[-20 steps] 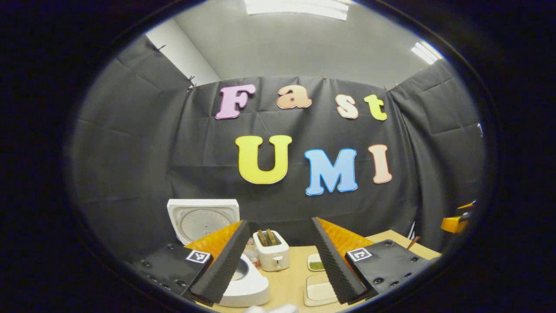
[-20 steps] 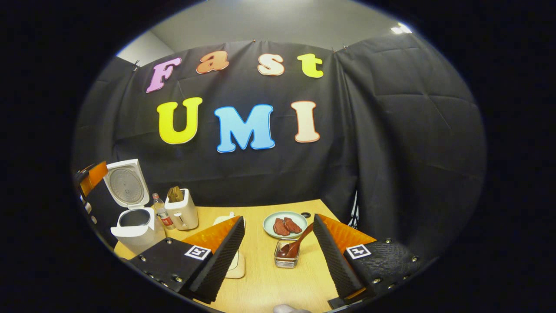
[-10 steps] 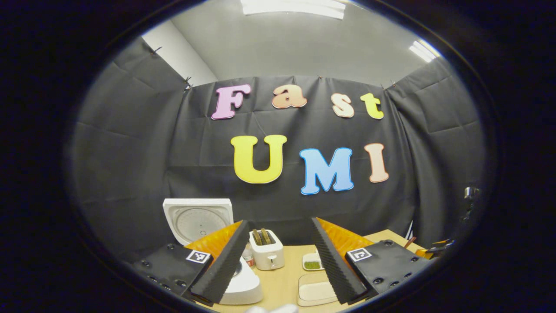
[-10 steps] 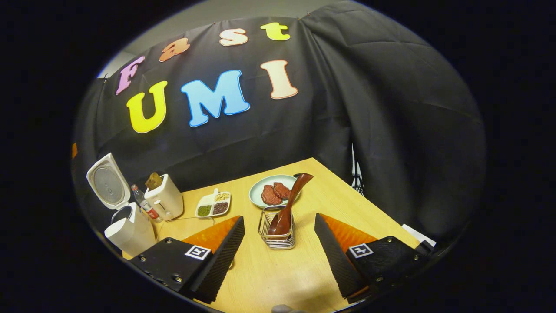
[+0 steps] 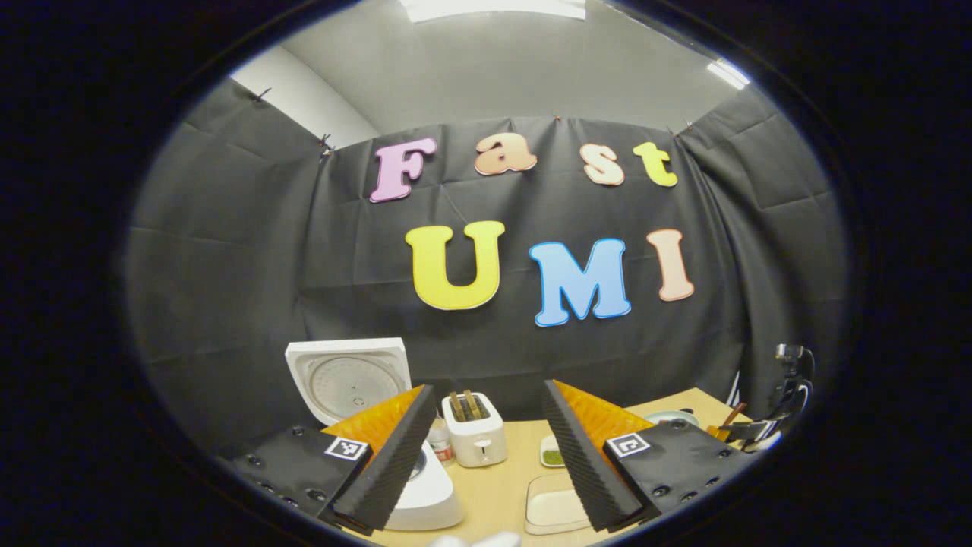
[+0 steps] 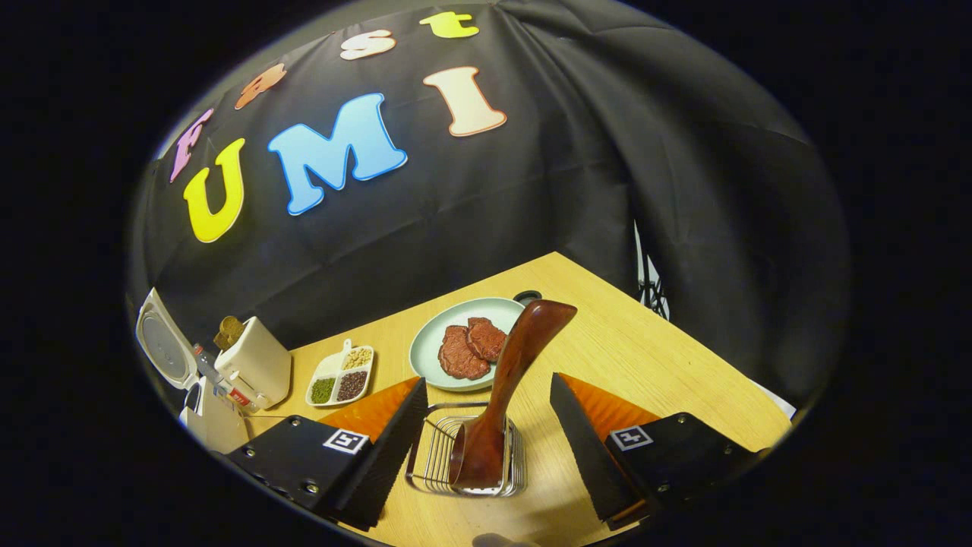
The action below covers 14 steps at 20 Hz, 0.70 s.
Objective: Close the left gripper, press the button to open the rice cooker; take a wooden spoon from the chopstick holder with the right hand, scoop a spoonful of rice and pour it into the rice cooker, then put the wooden spoon back into the chopstick holder.
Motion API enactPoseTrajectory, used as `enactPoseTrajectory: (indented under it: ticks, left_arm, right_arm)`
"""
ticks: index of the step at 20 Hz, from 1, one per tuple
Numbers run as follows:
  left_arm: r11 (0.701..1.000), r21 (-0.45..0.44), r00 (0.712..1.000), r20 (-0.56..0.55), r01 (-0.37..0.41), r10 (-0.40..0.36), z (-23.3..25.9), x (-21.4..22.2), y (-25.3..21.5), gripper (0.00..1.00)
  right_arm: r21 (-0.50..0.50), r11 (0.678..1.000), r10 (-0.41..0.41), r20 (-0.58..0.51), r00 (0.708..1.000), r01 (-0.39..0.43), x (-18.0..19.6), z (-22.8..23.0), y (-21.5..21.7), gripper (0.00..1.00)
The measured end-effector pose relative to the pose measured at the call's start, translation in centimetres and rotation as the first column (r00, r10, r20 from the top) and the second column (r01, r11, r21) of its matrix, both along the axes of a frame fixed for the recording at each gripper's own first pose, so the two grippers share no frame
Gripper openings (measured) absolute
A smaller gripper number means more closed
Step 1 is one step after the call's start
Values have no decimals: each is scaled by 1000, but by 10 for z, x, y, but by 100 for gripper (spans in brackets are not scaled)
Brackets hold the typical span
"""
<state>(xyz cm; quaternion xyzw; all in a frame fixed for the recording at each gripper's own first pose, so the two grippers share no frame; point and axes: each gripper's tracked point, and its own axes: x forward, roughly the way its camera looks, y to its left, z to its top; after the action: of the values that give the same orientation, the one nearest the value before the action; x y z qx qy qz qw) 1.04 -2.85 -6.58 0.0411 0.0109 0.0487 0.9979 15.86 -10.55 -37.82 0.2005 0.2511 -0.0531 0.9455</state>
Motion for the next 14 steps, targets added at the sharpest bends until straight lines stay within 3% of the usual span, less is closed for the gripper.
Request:
enactPoseTrajectory:
  ticks: [8,10,11,12,14]
  left_arm:
    - [998,-12,998,-12,-69,69,-7,18,7,99]
    - [997,-8,997,-15,-75,74,-8,20,8,99]
    - [997,-4,997,-16,-76,76,-8,21,7,99]
    - [997,0,997,-12,-77,77,-6,22,7,98]
    - [997,2,997,-6,-74,74,-5,22,6,97]
  right_arm:
    - [37,999,18,-21,1000,-17,29,-11,-4,94]
    - [53,999,4,-38,999,-2,33,-17,-6,58]
    - [66,998,3,-43,999,0,34,-17,-7,34]
    - [90,996,27,-37,999,-23,33,-13,-1,23]
    - [69,997,43,-34,999,-40,32,-12,0,17]
